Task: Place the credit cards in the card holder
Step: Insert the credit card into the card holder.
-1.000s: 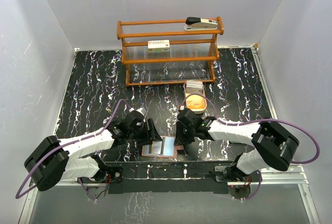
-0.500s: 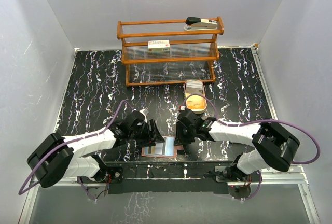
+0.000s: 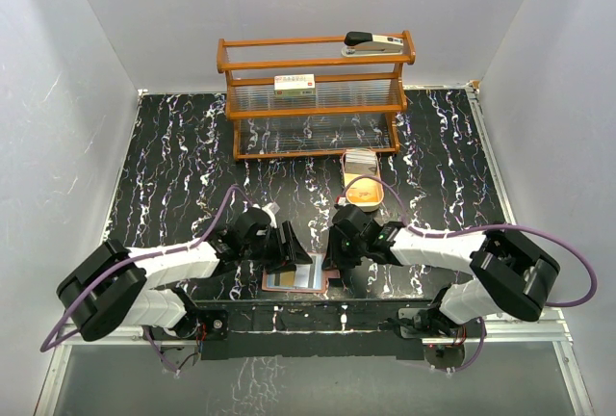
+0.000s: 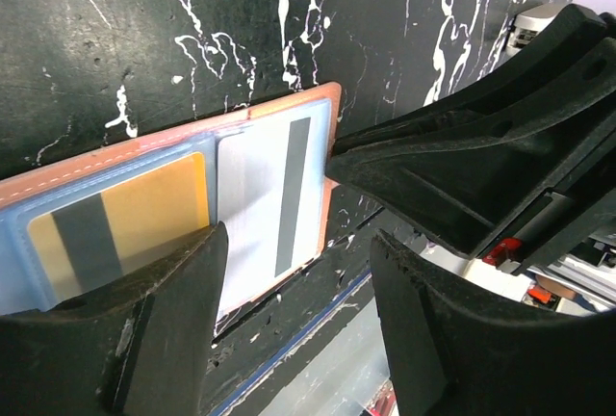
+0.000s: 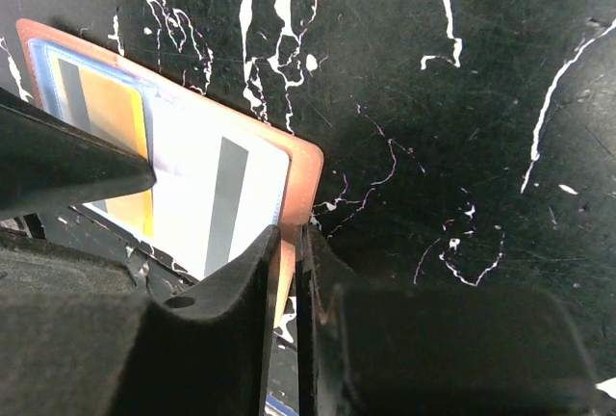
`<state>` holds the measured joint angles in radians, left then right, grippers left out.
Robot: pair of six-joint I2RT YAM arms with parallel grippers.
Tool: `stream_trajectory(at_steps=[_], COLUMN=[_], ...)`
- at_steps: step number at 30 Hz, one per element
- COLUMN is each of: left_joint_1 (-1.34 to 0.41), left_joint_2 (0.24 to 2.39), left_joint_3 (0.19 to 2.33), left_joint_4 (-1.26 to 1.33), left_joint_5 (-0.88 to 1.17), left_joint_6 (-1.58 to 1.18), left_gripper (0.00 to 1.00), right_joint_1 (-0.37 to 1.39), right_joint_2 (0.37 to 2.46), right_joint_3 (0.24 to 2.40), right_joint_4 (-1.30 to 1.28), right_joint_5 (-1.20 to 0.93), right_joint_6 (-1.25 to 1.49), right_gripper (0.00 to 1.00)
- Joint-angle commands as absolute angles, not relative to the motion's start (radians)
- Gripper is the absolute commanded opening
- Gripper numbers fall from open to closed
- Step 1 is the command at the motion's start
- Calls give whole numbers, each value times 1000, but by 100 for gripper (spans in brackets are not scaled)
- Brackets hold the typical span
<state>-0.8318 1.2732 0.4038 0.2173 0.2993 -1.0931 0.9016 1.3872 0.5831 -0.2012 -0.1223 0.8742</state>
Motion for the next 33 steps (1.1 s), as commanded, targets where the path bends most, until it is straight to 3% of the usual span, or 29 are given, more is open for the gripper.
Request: stream_trajectory(at_steps=[1,15,33], left_joint_1=[-842,-845,-854], left_joint_2=[1280,1143,1261], left_joint_3=[384,420,367], left_joint_4=[290,67,258], left_joint_5=[325,211,304], left_joint_6=[-1120,-1086,-1117], left_gripper=[59,62,63], right_joint_1=[914,939,997], right_joint_2=[1404,1314,1375], right_joint_3=[556,680,625], right_joint_4=[-155,-330,-270], right_joint_5=[-89,-27,-4], right_joint_6=[887,863,913], right_gripper=[11,19,17])
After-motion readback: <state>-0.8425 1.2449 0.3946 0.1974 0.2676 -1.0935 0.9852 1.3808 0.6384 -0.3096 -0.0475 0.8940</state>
